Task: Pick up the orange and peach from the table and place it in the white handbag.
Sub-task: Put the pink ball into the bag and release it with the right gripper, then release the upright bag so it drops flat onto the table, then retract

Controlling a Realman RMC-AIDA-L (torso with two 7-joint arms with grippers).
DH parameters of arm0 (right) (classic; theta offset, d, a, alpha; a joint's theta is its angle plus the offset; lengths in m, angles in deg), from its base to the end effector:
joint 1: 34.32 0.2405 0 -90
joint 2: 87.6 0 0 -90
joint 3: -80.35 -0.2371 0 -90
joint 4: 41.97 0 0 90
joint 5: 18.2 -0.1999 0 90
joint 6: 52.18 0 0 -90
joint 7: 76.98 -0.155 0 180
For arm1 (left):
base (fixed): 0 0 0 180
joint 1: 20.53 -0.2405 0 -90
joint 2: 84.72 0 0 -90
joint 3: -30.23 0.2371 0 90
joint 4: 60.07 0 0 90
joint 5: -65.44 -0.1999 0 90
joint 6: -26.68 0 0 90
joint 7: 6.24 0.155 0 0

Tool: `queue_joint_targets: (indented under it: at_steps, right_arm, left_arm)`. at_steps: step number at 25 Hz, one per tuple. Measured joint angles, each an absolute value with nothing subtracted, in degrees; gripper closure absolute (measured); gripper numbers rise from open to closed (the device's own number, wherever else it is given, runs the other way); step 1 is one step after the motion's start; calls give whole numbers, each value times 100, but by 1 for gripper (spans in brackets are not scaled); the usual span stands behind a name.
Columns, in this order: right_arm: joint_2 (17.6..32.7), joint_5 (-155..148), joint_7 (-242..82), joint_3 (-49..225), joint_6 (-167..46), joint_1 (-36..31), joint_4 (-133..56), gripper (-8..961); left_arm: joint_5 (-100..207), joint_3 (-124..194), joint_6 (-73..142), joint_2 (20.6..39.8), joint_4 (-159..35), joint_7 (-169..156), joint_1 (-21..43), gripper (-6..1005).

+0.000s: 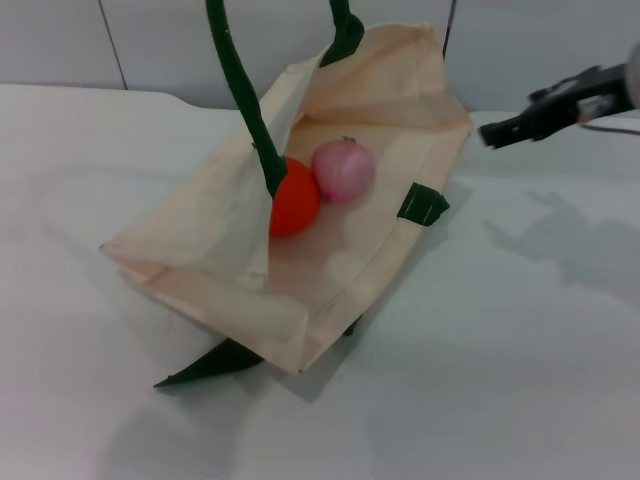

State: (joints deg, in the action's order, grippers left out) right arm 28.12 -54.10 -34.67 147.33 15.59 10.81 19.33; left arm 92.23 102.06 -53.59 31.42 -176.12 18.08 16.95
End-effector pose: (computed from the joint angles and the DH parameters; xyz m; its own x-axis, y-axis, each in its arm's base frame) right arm 0.1563 0.4267 0.0300 0.8292 -0.5509 -0.0944 -0.5023 -0.6604 -0.5582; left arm -0.0261 0.3620 0.1407 0.9554 0.1808 0.2335 0.2942 -0.5135 -0.8061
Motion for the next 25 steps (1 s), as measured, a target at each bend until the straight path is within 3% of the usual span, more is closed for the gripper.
queue_joint_targets:
  at_steps: [8,20,25]
  right_arm:
    - [2869,-5529,-3560,14564,1030,351,3184,69]
    - [2856,-5950,-3553,14490,788,332,3172,69]
    - [2883,-6082,-3532,14577,549,303,3192,69]
  left_arm:
    - [9243,10139,-4770,3150,-17583,1826,1297,774]
    - [9497,10319,-3734,3171,-17262,1902,907,767]
    - [9499,10495,-3101,3179,-17124,1858,645,559]
